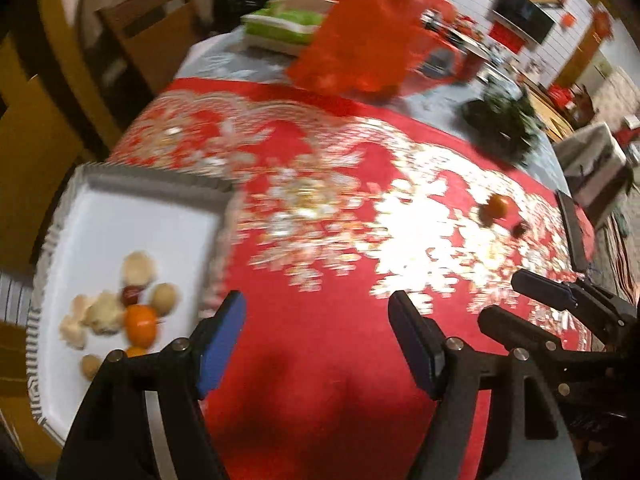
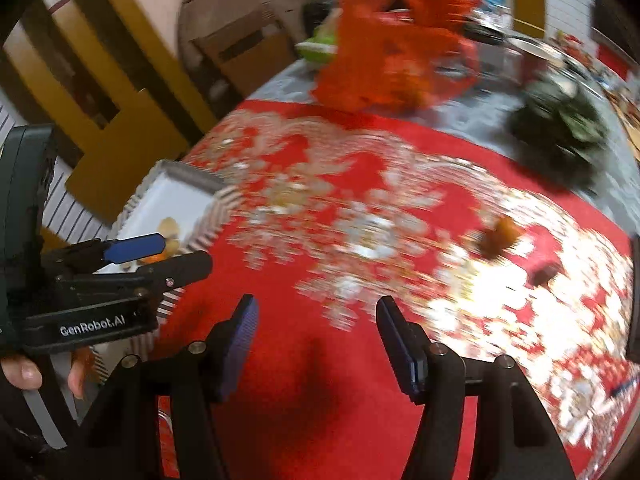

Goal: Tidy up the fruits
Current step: 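Move both open tools back over the last tangerine and date, then grasp the tangerine with the left tool while the right tool grasps the red date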

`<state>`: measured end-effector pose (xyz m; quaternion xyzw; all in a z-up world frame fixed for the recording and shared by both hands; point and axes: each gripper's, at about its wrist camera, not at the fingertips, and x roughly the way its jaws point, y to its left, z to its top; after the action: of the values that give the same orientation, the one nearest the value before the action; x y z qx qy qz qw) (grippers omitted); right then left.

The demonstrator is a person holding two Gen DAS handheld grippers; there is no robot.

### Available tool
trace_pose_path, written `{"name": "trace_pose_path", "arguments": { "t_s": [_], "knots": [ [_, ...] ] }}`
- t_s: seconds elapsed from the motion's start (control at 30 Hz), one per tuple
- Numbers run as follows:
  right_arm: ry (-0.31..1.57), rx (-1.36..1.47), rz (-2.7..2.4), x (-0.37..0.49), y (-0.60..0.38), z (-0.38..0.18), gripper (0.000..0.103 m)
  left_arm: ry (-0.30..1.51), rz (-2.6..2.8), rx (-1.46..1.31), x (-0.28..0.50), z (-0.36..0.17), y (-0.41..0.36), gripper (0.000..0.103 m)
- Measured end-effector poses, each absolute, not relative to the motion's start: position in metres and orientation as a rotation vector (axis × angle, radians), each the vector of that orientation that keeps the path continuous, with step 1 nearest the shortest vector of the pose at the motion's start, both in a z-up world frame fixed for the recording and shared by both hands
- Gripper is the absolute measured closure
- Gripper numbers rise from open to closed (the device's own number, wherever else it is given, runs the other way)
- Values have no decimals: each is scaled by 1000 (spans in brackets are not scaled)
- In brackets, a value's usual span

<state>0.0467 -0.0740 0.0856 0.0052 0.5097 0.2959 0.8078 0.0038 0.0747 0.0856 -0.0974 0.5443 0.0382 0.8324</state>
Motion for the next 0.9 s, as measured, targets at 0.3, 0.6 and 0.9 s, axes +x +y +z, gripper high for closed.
{"name": "trace_pose_path", "arguments": {
  "t_s": [0.3,0.6,0.9],
  "knots": [
    [1110,99,468,54,-167,73,36,1175,-50,-156,56,81,-2,30],
    [1122,143,412,60,-204,65,35,1203,-166,-136,113,66,-56,29],
    [1131,172,391,71,-221,59,35,1245,-241,-95,152,39,-94,29]
  ]
}}
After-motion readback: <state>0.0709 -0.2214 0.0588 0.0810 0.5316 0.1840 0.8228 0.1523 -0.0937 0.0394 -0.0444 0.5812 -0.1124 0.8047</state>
